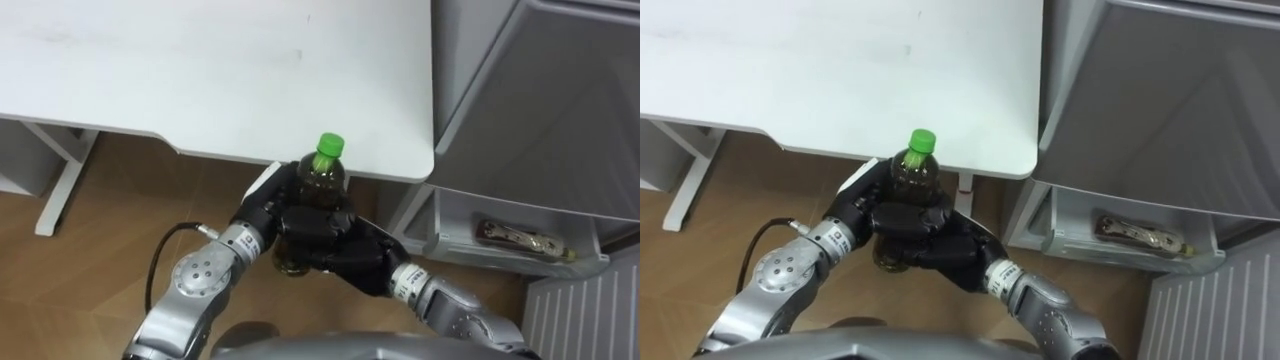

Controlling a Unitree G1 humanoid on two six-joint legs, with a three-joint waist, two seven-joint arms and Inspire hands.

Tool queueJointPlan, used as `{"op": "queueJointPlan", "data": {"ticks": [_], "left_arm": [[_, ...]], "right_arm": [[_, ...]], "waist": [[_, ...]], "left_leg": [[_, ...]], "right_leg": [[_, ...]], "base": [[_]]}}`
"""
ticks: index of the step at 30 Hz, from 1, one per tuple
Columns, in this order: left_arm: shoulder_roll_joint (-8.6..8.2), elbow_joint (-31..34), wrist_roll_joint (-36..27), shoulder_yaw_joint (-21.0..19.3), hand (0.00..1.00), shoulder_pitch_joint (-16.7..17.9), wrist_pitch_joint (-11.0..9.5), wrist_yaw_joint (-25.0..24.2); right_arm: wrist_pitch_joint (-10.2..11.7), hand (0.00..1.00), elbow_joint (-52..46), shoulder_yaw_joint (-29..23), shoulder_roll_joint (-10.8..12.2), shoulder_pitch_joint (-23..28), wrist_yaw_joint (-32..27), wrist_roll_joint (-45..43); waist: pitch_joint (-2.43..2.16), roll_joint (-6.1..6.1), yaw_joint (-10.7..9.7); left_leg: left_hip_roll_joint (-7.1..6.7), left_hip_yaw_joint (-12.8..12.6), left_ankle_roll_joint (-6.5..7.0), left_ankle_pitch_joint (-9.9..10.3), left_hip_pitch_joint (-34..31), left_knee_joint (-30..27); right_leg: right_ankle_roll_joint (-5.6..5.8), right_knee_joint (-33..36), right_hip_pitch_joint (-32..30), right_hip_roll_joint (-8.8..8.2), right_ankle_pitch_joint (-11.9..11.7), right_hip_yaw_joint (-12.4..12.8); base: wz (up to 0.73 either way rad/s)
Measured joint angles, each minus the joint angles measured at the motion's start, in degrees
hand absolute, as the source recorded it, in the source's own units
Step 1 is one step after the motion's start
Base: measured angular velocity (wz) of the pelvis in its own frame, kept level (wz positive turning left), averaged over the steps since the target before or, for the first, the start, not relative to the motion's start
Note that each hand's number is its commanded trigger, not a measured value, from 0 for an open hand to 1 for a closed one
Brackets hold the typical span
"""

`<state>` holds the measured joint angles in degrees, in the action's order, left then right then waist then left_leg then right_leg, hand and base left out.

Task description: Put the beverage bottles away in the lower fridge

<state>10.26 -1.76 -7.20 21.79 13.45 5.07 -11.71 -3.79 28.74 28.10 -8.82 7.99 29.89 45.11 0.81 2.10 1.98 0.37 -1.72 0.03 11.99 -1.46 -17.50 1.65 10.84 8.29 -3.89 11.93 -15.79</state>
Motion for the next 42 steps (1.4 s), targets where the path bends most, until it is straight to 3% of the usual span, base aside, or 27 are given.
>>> {"op": "queueJointPlan", "data": {"ticks": [1,3,6,7,8,19,32,39,42], "left_arm": [[-0.01,0.0,-0.02,0.04,1.0,-0.03,0.0,0.0],[-0.14,0.0,-0.13,0.38,0.7,-0.35,0.01,0.05],[-0.51,0.0,-1.79,0.21,0.57,-0.66,0.01,0.05],[-0.5,0.0,-2.07,0.16,0.4,-0.76,0.01,0.05],[-0.51,0.0,-2.13,0.13,0.0,-0.94,0.01,0.04],[-0.73,0.67,-2.58,-0.23,0.0,-1.95,-0.02,-0.36],[-1.03,7.94,-12.44,-2.2,0.0,-3.91,-0.33,0.01],[-3.12,13.45,-15.9,-2.99,0.0,-4.77,-3.96,-0.13],[-3.16,14.52,-15.87,-3.02,0.0,-5.3,-4.22,-0.12]], "right_arm": [[0.02,1.0,0.0,0.0,0.02,0.0,-0.25,0.0],[0.62,1.0,0.0,0.02,0.01,0.01,-1.14,0.0],[1.73,1.0,0.01,0.02,-0.01,0.08,-1.8,-0.01],[1.9,1.0,0.01,0.0,-0.01,0.08,-1.8,-0.02],[2.11,1.0,0.01,-0.09,-0.02,0.06,-1.8,-0.02],[2.89,1.0,0.12,-0.3,-0.07,0.05,-1.66,1.74],[3.05,1.0,0.03,0.39,0.39,-0.31,4.22,6.81],[0.22,1.0,0.08,0.56,0.24,0.21,4.39,2.96],[-0.02,1.0,0.08,0.57,0.22,0.21,4.39,1.64]], "waist": [[0.0,0.0,-0.06],[-0.02,-0.07,-0.08],[-0.01,-0.02,-0.08],[-0.02,-0.02,-0.13],[-0.02,-0.01,-0.11],[0.09,0.15,-0.17],[0.14,-0.6,-0.25],[0.3,-0.84,0.04],[0.3,-0.87,0.01]], "left_leg": [[0.01,-0.02,0.0,0.0,0.04,0.0],[0.0,-0.09,0.0,0.0,0.07,0.0],[0.0,-0.1,0.0,0.0,0.11,0.01],[0.0,-0.1,0.0,0.0,0.11,0.01],[0.0,-0.11,0.0,0.0,0.14,0.01],[0.04,-0.09,0.0,0.0,0.49,0.0],[0.14,-0.72,0.01,0.01,0.16,0.13],[0.14,-0.72,0.05,0.05,-0.02,-0.03],[0.16,-0.69,0.06,0.06,-0.06,-0.25]], "right_leg": [[0.0,0.0,0.01,0.0,0.0,0.01],[0.0,0.0,-0.02,-0.01,0.0,0.06],[0.01,0.0,-0.06,-0.03,-0.01,0.05],[0.01,-0.01,-0.03,-0.02,-0.01,0.06],[0.01,-0.03,0.12,-0.02,-0.01,0.08],[0.01,-0.09,0.45,0.02,-0.01,0.35],[0.01,-0.15,0.04,0.11,-0.08,1.43],[-0.01,-0.09,-0.09,0.1,-0.1,1.3],[-0.01,-0.07,-0.13,0.12,-0.11,1.31]], "base": [[0.0],[0.0],[0.0],[0.0],[0.0],[0.0],[-0.02],[0.0],[0.0]]}}
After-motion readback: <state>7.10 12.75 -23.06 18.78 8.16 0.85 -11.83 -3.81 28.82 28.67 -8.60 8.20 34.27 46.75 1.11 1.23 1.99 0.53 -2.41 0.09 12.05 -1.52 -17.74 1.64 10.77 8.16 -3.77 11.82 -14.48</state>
